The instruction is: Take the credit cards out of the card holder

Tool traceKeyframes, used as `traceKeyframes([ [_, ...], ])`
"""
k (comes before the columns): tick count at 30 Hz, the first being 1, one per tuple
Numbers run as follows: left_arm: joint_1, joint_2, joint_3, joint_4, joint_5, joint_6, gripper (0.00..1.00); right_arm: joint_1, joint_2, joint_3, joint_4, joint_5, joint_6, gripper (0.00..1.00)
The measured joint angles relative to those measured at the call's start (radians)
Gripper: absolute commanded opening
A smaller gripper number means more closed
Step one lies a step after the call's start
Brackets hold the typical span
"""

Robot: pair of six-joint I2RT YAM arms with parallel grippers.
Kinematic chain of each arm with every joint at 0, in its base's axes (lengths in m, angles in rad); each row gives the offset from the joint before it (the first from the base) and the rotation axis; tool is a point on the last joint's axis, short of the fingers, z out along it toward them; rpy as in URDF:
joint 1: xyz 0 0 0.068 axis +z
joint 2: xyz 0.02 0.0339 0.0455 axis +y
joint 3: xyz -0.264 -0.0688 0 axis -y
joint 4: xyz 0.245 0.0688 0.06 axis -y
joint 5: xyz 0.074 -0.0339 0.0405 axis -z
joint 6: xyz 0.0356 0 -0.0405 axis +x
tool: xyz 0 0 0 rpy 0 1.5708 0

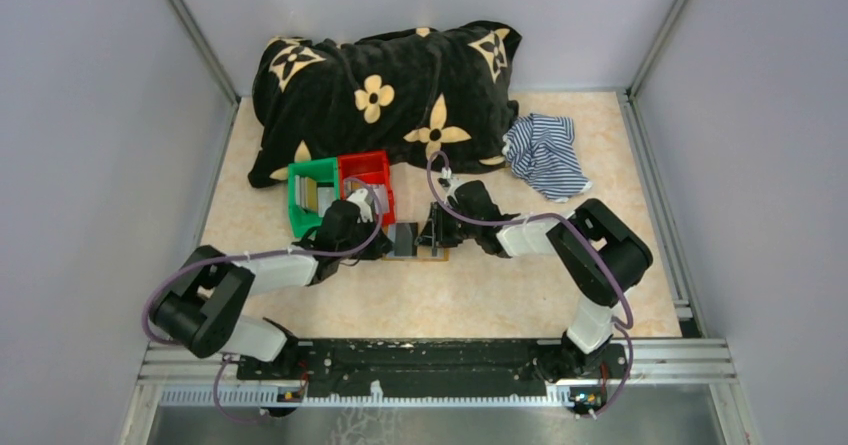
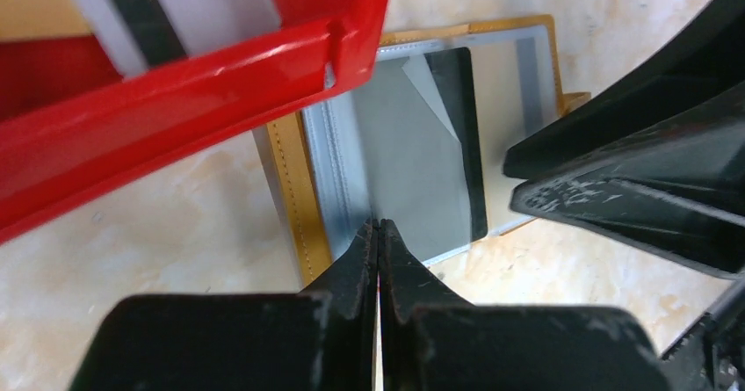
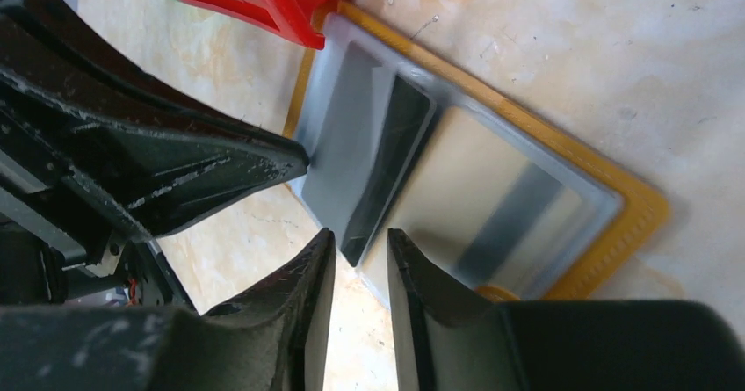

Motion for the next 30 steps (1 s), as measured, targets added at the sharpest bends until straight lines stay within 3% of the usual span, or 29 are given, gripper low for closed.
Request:
traceKeyframes([
  [8, 0.004, 0.106, 0.007, 0.151, 0.053, -0.016, 0.0, 0.0, 0.0, 0.0, -0.001, 0.001, -0.002, 0.37],
  [30, 0.004, 0.107, 0.005, 0.156, 0.052, -0.024, 0.0, -0.001, 0.005, -0.003, 0.002, 0.031, -0.003, 0.38],
])
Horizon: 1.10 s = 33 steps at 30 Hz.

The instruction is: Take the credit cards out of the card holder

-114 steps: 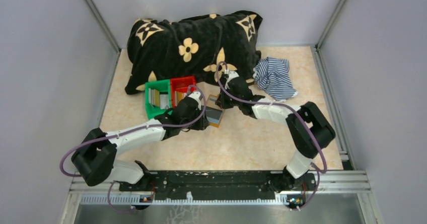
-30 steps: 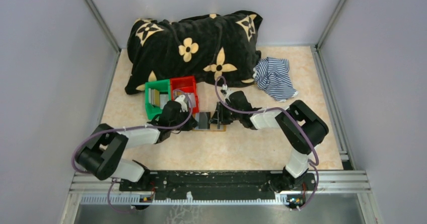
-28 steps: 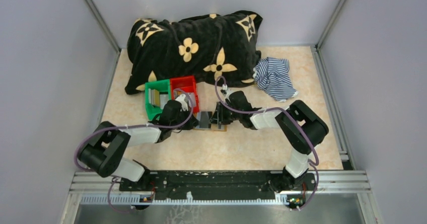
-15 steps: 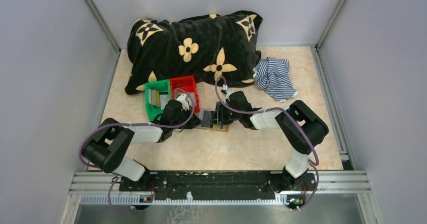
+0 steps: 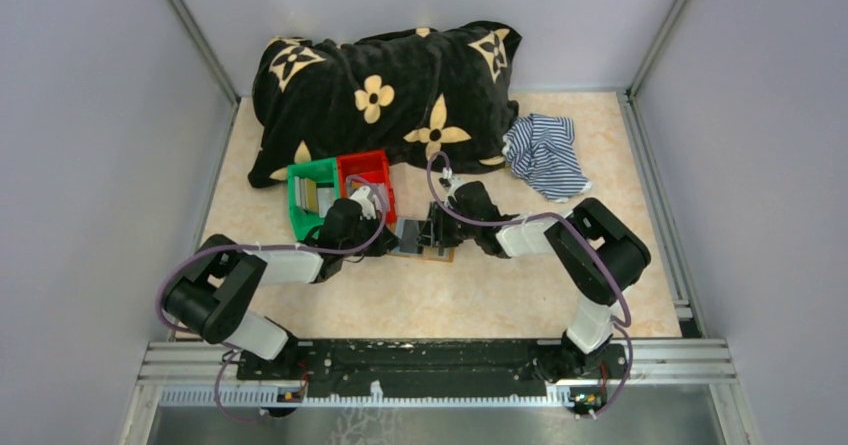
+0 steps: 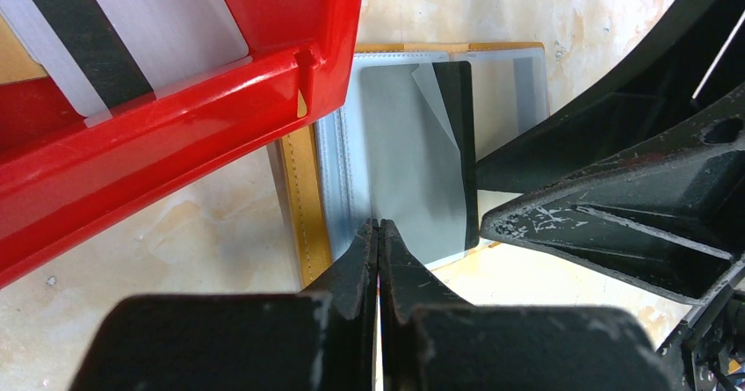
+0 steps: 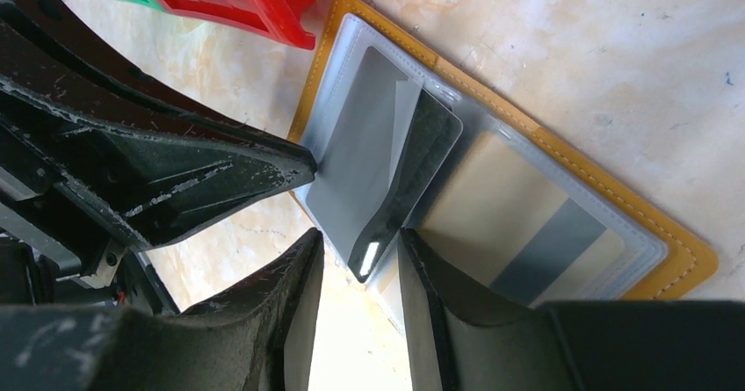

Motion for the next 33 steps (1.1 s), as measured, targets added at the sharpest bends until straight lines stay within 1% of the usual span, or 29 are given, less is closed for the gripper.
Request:
traceKeyframes([
  [4, 0.0, 0.0, 0.0, 0.0, 0.0, 0.0, 0.0, -0.002, 0.023, -0.002, 0.036, -0.007, 0.005, 0.37],
  [9, 0.002, 0.0, 0.0, -0.002, 0.0, 0.0, 0.0, -0.015, 0.049, -0.006, 0.087, -0.035, 0.029, 0.32],
  [12, 0.002, -0.001, 0.0, -0.002, 0.0, 0.0, 0.0, -0.038, 0.064, -0.03, 0.148, -0.072, 0.069, 0.32],
  [15, 0.002, -0.001, 0.0, -0.002, 0.0, 0.0, 0.0, -0.049, 0.066, -0.042, 0.172, -0.095, 0.092, 0.32],
  [22, 0.002, 0.0, 0.0, -0.001, 0.001, 0.0, 0.0, -0.052, 0.031, -0.044, 0.113, -0.07, 0.066, 0.35],
  [26, 0.003, 0.006, 0.001, 0.006, 0.008, 0.0, 0.0, -0.052, 0.033, -0.044, 0.116, -0.072, 0.06, 0.35],
  [33, 0.005, 0.007, 0.0, 0.008, 0.011, 0.0, 0.0, -0.053, 0.095, -0.044, 0.219, -0.127, 0.099, 0.34],
])
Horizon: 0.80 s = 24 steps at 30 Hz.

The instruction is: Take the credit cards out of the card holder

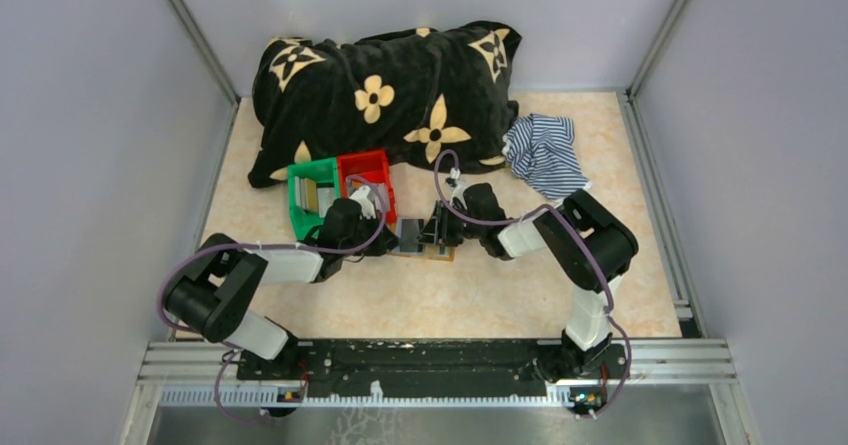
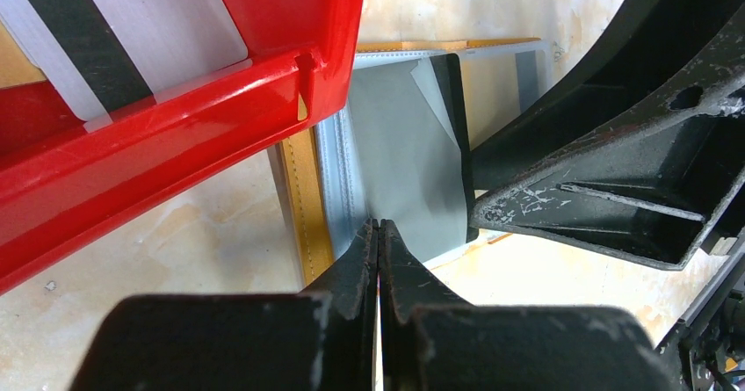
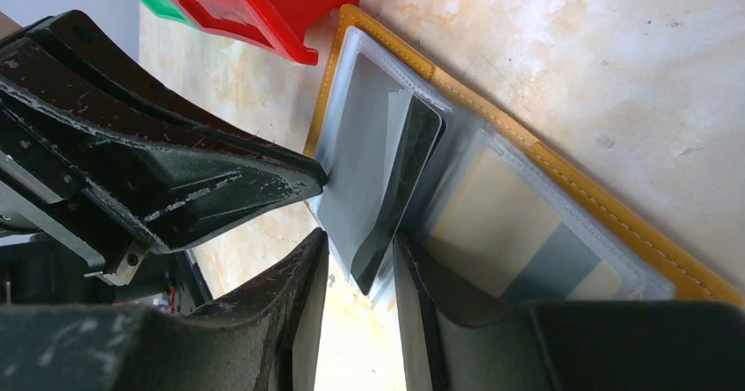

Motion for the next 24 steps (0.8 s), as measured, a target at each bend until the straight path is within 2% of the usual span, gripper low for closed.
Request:
traceKeyframes([
  [5, 0.0, 0.0, 0.0, 0.0, 0.0, -0.001, 0.0, -0.006, 0.012, -0.01, 0.041, -0.019, 0.024, 0.33],
  [9, 0.0, 0.002, 0.0, 0.002, 0.002, -0.003, 0.0, -0.006, 0.013, -0.026, 0.071, -0.024, 0.04, 0.26],
  [16, 0.0, 0.008, 0.0, 0.011, 0.006, -0.005, 0.0, -0.006, 0.013, -0.04, 0.078, -0.026, 0.058, 0.07],
  [24, 0.002, 0.016, 0.0, 0.024, 0.012, -0.012, 0.0, -0.017, 0.013, -0.051, 0.085, -0.028, 0.062, 0.0],
])
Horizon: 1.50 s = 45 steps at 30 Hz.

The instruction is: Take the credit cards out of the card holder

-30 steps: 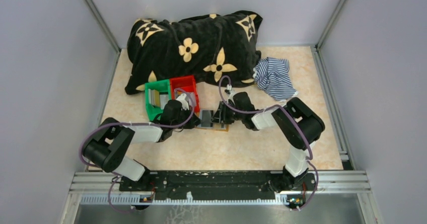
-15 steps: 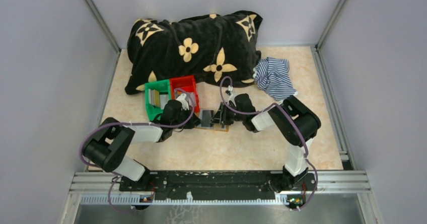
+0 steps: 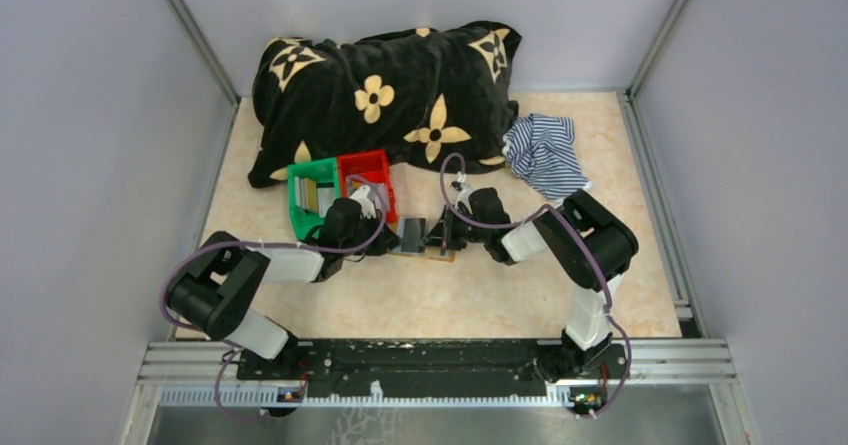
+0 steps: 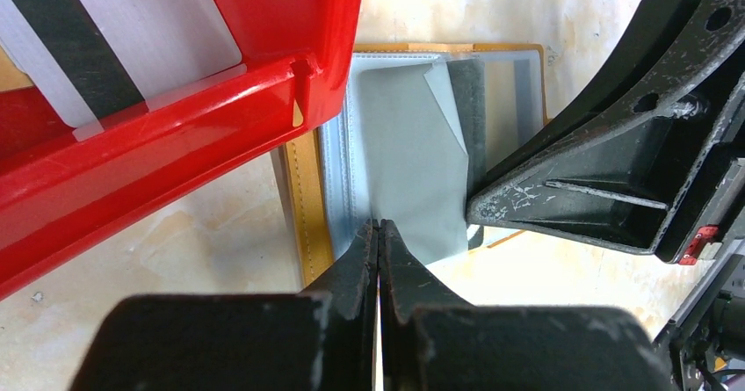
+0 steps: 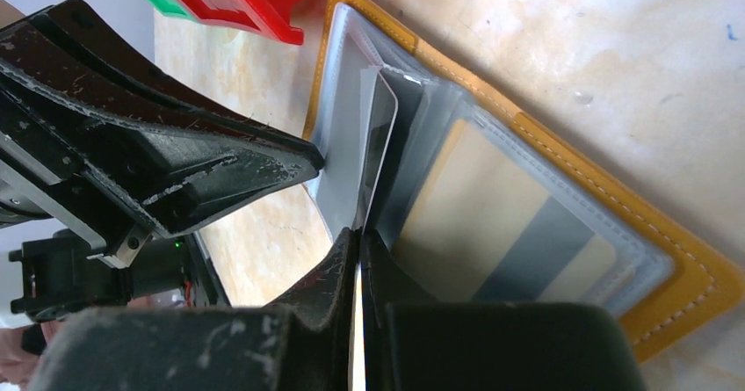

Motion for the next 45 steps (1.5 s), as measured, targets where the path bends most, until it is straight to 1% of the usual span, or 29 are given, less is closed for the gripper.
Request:
traceKeyframes([
  [7, 0.0, 0.0, 0.001, -0.001, 0.0, -0.003, 0.0, -0.035, -0.02, -0.027, -0.006, -0.02, -0.005, 0.0],
  [14, 0.0, 0.001, 0.001, 0.0, 0.0, -0.007, 0.0, -0.047, -0.062, -0.029, -0.053, -0.02, -0.032, 0.0],
  [15, 0.0, 0.001, 0.001, -0.001, 0.0, -0.007, 0.02, -0.052, -0.072, -0.035, -0.062, -0.019, -0.039, 0.0],
  [16, 0.0, 0.001, 0.001, -0.001, 0.0, -0.007, 0.07, -0.058, -0.086, -0.041, -0.075, -0.016, -0.046, 0.0],
  [17, 0.0, 0.0, 0.002, -0.002, 0.0, -0.008, 0.18, -0.063, -0.1, -0.047, -0.089, -0.012, -0.052, 0.0],
  [18, 0.0, -0.003, 0.002, -0.006, 0.0, -0.007, 0.27, -0.069, -0.116, -0.053, -0.102, -0.009, -0.061, 0.0],
  [21, 0.0, -0.034, 0.003, -0.043, 0.004, -0.012, 0.45, -0.09, -0.184, -0.06, -0.168, 0.007, -0.099, 0.0],
  [23, -0.001, -0.063, 0.003, -0.082, 0.01, -0.008, 0.54, -0.106, -0.228, -0.06, -0.197, 0.016, -0.124, 0.0],
  [26, -0.001, -0.104, 0.009, -0.133, 0.037, -0.003, 0.6, -0.134, -0.292, -0.06, -0.248, 0.024, -0.157, 0.0],
  [31, 0.0, -0.195, 0.045, -0.169, 0.152, 0.001, 0.62, -0.159, -0.384, -0.06, -0.277, 0.005, -0.179, 0.0],
  [34, 0.0, -0.26, 0.056, -0.139, 0.212, 0.002, 0.61, -0.159, -0.426, -0.061, -0.272, -0.031, -0.177, 0.0],
  [36, 0.0, -0.291, 0.056, -0.109, 0.24, 0.001, 0.58, -0.159, -0.449, -0.065, -0.258, -0.064, -0.166, 0.0],
  [38, 0.0, -0.302, 0.056, -0.081, 0.259, 0.0, 0.54, -0.159, -0.471, -0.075, -0.246, -0.091, -0.156, 0.0],
  [45, 0.0, -0.26, 0.056, -0.007, 0.309, -0.023, 0.47, -0.156, -0.504, -0.096, -0.188, -0.177, -0.094, 0.0],
])
